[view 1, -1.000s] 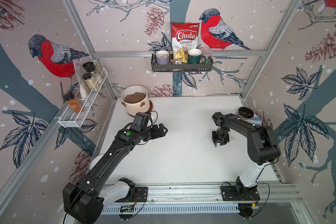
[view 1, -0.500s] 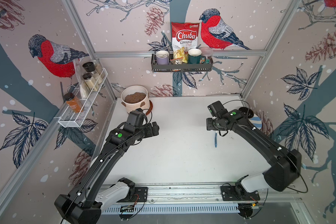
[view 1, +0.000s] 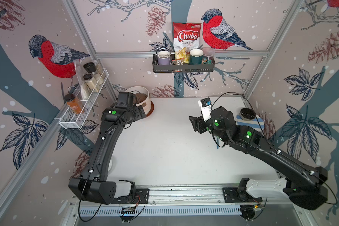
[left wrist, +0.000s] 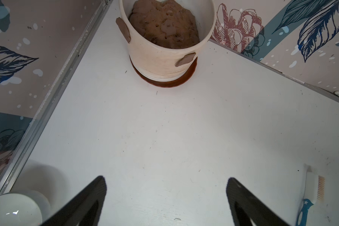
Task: Scrub the dried mud off the ceramic pot
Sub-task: Move the pot to the center of the board.
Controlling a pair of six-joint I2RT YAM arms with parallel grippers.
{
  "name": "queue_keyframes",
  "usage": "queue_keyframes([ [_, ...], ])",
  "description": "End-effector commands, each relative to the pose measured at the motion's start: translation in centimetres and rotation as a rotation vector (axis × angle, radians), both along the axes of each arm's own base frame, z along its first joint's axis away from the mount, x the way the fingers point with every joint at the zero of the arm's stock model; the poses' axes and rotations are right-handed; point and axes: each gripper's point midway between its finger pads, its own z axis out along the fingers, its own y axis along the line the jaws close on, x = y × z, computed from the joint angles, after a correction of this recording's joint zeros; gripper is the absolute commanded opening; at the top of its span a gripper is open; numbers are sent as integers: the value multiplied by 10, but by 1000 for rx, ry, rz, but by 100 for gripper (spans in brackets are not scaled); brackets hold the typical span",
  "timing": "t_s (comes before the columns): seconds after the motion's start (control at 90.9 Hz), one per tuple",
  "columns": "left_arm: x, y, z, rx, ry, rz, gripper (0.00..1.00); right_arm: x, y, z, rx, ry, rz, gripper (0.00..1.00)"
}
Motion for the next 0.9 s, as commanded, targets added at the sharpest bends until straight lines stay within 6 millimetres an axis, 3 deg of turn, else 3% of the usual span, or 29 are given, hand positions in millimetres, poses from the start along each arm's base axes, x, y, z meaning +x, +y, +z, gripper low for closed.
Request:
queue_keyframes([
  [0.0,20,-8,12,32,-54,-98,96,6,6,16,68,-57,-21,73],
  [0.209,63,-24,22,50,-61,-204,96,2,1,-11,65,-7,-11,83],
  [0.253,73,-25,23,59,-71,-212,97,-2,3,-17,43,-7,27,97],
  [0.286,82,-25,21,71,-71,-215,97,-6,3,-21,31,-8,48,100],
  [0.561,135,-14,-9,179,0,-243,94,-30,15,-57,-1,53,192,100],
  [0.726,167,-3,-32,222,41,-252,84,-36,24,-65,13,91,227,100],
  [0.891,196,-6,-58,233,67,-309,78,-35,21,-74,-25,103,216,100],
])
